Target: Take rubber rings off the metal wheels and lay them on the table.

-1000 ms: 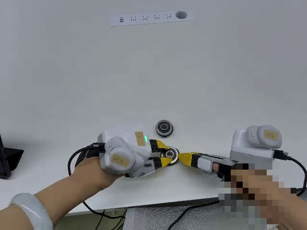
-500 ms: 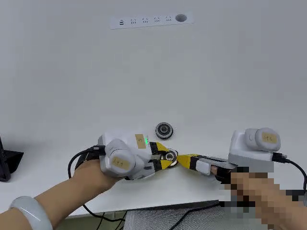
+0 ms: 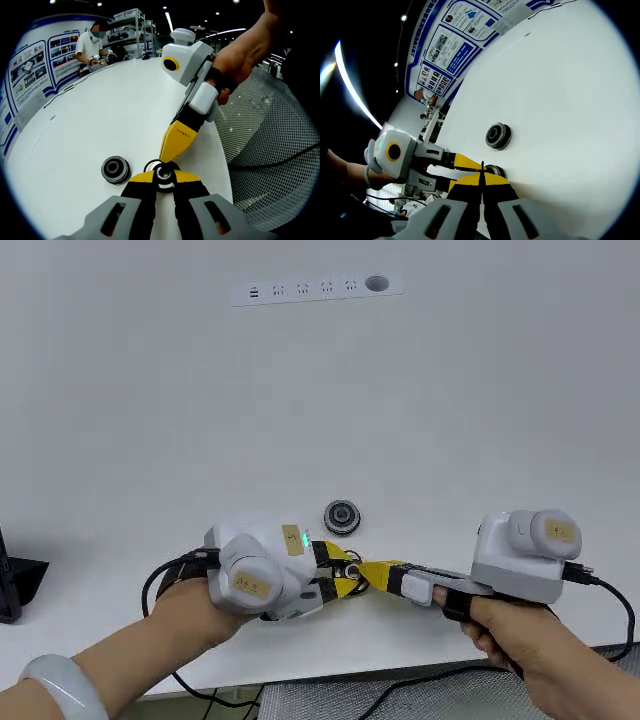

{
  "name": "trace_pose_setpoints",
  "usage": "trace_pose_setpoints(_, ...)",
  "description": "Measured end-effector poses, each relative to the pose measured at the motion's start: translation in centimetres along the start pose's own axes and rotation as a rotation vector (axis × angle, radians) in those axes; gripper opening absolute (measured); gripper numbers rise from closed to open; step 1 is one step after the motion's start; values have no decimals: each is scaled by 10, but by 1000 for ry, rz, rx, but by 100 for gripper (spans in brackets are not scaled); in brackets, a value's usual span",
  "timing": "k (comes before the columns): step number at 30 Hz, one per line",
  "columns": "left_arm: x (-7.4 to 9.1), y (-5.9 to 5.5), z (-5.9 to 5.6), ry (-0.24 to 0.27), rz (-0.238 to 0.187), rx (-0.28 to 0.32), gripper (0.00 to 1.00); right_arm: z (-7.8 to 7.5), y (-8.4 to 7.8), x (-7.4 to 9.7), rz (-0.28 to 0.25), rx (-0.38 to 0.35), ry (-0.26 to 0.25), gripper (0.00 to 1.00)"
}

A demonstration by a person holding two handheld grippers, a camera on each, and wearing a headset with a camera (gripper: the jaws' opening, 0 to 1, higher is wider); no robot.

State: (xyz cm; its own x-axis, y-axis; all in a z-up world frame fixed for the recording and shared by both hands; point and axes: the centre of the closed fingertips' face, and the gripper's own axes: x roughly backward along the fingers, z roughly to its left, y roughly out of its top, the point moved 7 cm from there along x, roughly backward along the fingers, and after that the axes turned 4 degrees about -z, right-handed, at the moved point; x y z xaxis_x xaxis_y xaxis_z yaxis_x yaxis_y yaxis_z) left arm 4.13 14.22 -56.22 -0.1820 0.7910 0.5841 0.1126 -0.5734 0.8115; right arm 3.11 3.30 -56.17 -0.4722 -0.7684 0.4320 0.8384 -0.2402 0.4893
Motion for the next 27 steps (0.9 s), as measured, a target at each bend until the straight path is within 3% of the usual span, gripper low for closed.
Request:
trace_pose_setpoints(17,0,0,-1,8,4,-5,13,-7,-4,6,6,-17,-25,2)
trace_pose_setpoints(27,0,0,-1,15,-16,12,14,-6,-5,7,5,-20,-27,2)
